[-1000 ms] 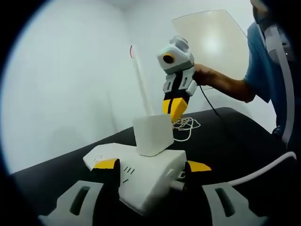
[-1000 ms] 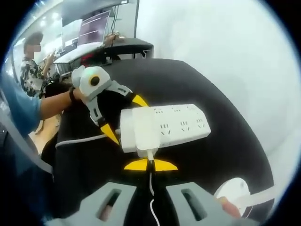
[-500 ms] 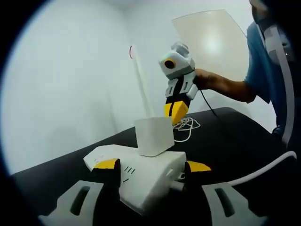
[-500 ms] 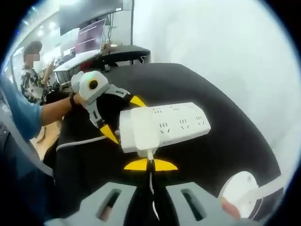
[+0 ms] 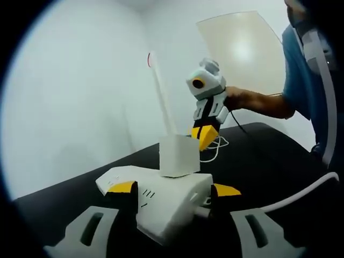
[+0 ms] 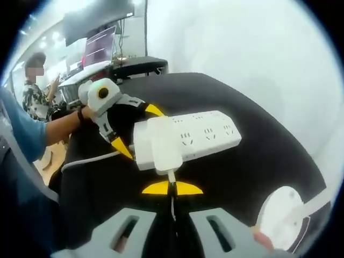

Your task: Insert the desk lamp plug into the socket, turn on the power strip switch, turn on the lamp switch, then turn off the lamp switch, turn off the power strip switch, and remove the plug from the socket.

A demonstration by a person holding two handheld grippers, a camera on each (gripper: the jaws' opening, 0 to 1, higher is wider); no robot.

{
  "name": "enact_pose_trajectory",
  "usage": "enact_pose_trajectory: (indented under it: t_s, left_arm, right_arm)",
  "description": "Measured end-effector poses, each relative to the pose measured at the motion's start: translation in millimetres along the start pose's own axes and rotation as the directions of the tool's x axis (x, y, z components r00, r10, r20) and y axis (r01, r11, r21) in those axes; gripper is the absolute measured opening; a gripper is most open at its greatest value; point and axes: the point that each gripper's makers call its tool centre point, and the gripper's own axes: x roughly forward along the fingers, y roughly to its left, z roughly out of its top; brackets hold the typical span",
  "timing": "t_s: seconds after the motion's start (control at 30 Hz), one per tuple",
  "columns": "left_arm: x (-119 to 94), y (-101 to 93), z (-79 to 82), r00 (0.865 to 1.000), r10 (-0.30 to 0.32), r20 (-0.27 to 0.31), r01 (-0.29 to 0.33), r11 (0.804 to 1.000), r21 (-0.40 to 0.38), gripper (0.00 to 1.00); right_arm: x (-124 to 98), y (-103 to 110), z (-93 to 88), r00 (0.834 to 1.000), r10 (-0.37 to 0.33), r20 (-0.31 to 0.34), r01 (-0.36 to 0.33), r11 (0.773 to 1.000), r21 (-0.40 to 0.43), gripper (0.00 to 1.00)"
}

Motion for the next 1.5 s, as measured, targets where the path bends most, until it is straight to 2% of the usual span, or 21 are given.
enact_pose_trajectory:
  t_s: [0.1,0.2,0.3,0.43,0.57,0.77,0.87,1.03,1.07,1.27,1.37,1.5]
  left_arm:
    - [-0.1,-0.2,-0.3,1.000,0.000,-0.002,0.000,1.000,-0.002,0.52]
    - [0.1,-0.7,-0.4,1.000,-0.002,-0.003,0.002,1.000,-0.002,0.52]
    - [0.2,0.1,-0.9,1.000,-0.002,-0.004,0.002,1.000,-0.003,0.52]
    - [0.0,0.1,-1.0,1.000,-0.003,-0.006,0.003,1.000,-0.005,0.52]
    - [-0.3,0.5,-0.5,1.000,-0.004,-0.004,0.004,1.000,-0.001,0.51]
    - [0.4,-1.0,0.0,1.000,-0.008,0.001,0.008,1.000,0.001,0.50]
    - [0.4,-0.9,-0.1,1.000,-0.008,0.002,0.008,1.000,0.003,0.50]
    - [0.1,-0.5,0.1,1.000,-0.007,0.004,0.007,1.000,0.002,0.50]
    - [0.2,-0.3,0.2,1.000,-0.008,0.004,0.008,1.000,0.002,0.50]
    - [0.1,0.3,0.9,1.000,-0.006,0.006,0.006,1.000,0.003,0.50]
    - [0.2,0.2,1.1,1.000,-0.007,0.007,0.007,1.000,0.004,0.50]
    - [0.1,0.3,0.7,1.000,-0.007,0.004,0.007,1.000,0.001,0.50]
  right_arm:
    - [-1.9,2.3,3.2,0.999,-0.006,-0.031,0.005,1.000,-0.023,0.03]
    - [-7.5,2.6,15.0,1.000,0.008,-0.015,-0.008,1.000,-0.018,0.03]
    - [-6.5,1.5,15.2,0.997,-0.002,-0.075,-0.003,0.998,-0.062,0.03]
    - [-7.6,0.1,21.7,0.996,0.000,-0.087,-0.005,0.998,-0.067,0.03]
    - [-10.1,0.0,33.0,0.998,0.000,-0.059,-0.003,0.998,-0.067,0.03]
    - [-8.3,0.5,20.9,0.999,-0.001,-0.052,-0.001,0.999,-0.050,0.03]
    - [-8.0,-0.9,16.3,1.000,-0.003,-0.010,0.003,1.000,-0.016,0.03]
    - [-2.9,-0.3,0.8,1.000,-0.012,-0.009,0.012,1.000,0.001,0.03]
    - [-3.4,-0.6,2.2,1.000,-0.009,0.013,0.009,1.000,0.016,0.03]
    - [1.7,1.4,-8.9,1.000,-0.017,0.003,0.017,0.999,0.027,0.02]
    - [0.2,0.7,-6.0,1.000,-0.015,0.023,0.014,0.999,0.042,0.02]
    - [-2.3,1.1,-0.2,1.000,-0.022,-0.008,0.022,1.000,0.006,0.03]
